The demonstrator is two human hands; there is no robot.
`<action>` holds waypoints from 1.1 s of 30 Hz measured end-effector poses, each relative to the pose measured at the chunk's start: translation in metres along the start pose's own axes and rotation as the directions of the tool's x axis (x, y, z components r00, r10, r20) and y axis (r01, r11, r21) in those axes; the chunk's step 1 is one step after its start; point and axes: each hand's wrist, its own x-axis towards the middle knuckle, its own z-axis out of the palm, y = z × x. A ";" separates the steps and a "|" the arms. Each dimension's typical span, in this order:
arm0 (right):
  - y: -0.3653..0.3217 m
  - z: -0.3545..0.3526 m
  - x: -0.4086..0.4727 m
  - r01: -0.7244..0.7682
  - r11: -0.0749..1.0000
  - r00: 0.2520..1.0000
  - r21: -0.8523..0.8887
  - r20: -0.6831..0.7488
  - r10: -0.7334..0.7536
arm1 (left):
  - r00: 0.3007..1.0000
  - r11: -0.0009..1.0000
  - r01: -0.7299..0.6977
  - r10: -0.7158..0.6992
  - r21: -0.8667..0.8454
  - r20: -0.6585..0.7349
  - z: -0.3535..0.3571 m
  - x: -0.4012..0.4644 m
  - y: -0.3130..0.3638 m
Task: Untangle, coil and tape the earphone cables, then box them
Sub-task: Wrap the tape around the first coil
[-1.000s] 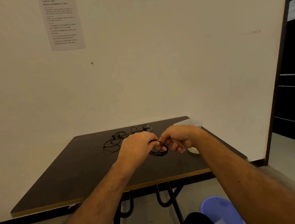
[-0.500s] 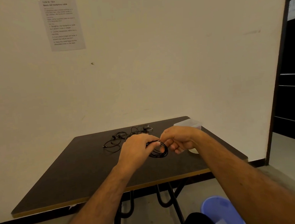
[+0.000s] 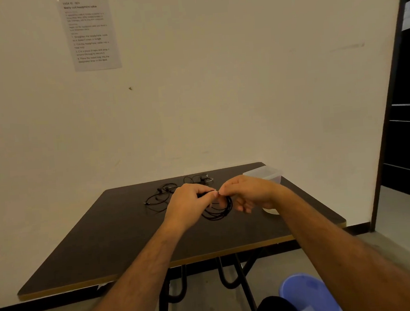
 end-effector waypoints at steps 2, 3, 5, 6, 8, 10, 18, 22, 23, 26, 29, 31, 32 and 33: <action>-0.001 0.001 0.000 0.001 0.998 1.000 -0.068 0.022 0.000 | 0.999 0.999 0.035 -0.034 -0.026 0.023 0.000 0.001 -0.001; -0.001 0.001 0.001 -0.004 0.997 1.000 -0.080 0.029 0.007 | 0.998 0.998 0.047 -0.046 -0.038 0.036 0.000 0.001 0.000; -0.001 0.001 0.001 -0.017 0.998 0.998 -0.067 0.052 0.021 | 0.996 0.996 0.068 -0.064 -0.065 0.063 -0.001 0.001 0.001; -0.001 0.002 0.001 -0.020 0.999 0.997 -0.042 0.070 0.023 | 0.995 0.994 0.076 -0.070 -0.079 0.075 -0.002 0.001 0.003; 0.000 0.001 0.001 -0.025 0.999 0.994 0.024 0.106 0.023 | 0.993 0.992 0.080 -0.070 -0.102 0.092 -0.004 0.001 0.004; 0.001 0.003 0.001 -0.027 0.998 0.993 0.055 0.119 0.020 | 0.991 0.990 0.082 -0.070 -0.111 0.112 -0.007 0.001 0.005; -0.004 0.011 -0.002 0.026 0.986 0.998 -0.162 0.066 -0.015 | 0.938 0.943 0.269 -0.211 -0.196 0.273 -0.010 -0.004 0.010; -0.005 0.011 -0.004 0.039 0.983 0.998 -0.181 0.056 -0.029 | 0.902 0.897 0.361 -0.266 -0.254 0.341 -0.013 -0.006 0.016; -0.005 0.010 -0.004 0.041 0.980 0.999 -0.195 0.040 -0.033 | 0.897 0.886 0.377 -0.277 -0.271 0.344 -0.013 -0.006 0.016; -0.005 0.011 -0.004 0.072 0.959 0.994 -0.275 -0.055 -0.090 | 0.887 0.839 0.434 -0.333 -0.328 0.321 -0.011 -0.004 0.015; 0.000 0.013 -0.002 0.168 0.913 0.965 -0.372 -0.128 -0.230 | 0.875 0.790 0.478 -0.391 -0.383 0.285 -0.009 -0.002 0.013; 0.001 0.016 0.001 0.175 0.845 0.943 -0.505 -0.160 -0.291 | 0.867 0.766 0.496 -0.415 -0.409 0.275 -0.007 -0.002 0.014; 0.000 0.017 0.002 0.172 0.815 0.929 -0.554 -0.184 -0.321 | 0.864 0.757 0.502 -0.421 -0.419 0.275 -0.006 -0.002 0.016; 0.000 0.019 0.003 0.171 0.792 0.913 -0.587 -0.209 -0.352 | 0.862 0.750 0.506 -0.423 -0.426 0.279 -0.005 -0.002 0.017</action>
